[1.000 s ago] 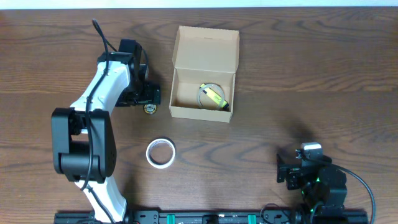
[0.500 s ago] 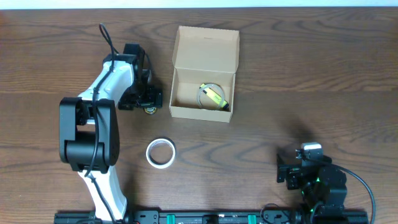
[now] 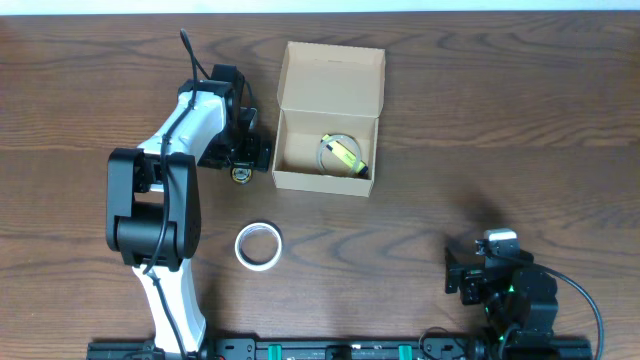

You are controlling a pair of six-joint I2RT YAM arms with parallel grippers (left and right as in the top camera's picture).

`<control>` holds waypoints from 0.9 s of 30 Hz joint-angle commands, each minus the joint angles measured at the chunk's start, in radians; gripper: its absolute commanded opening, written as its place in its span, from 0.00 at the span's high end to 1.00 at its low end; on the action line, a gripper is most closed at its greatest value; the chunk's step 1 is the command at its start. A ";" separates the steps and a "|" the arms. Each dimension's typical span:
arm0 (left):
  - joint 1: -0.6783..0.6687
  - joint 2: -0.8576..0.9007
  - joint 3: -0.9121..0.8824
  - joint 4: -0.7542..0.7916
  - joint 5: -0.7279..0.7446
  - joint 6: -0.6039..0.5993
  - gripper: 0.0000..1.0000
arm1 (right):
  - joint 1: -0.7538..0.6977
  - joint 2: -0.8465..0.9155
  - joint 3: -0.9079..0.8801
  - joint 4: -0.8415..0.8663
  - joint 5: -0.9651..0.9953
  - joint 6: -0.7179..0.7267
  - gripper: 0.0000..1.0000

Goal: Pack container
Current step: 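Reach the left gripper to the correction-tape dispenser and grasp it, then lift the dispenser with the left gripper over the box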

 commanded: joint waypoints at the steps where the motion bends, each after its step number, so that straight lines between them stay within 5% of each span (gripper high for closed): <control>1: 0.002 0.016 0.019 -0.006 -0.027 0.015 0.00 | -0.006 -0.005 -0.008 -0.002 -0.003 -0.014 0.01; 21: -0.010 0.038 0.019 -0.006 -0.034 0.014 0.40 | -0.006 -0.005 -0.008 -0.002 -0.003 -0.014 0.01; 27: -0.010 0.038 0.019 -0.005 -0.032 0.006 0.64 | -0.006 -0.005 -0.008 -0.002 -0.004 -0.014 0.01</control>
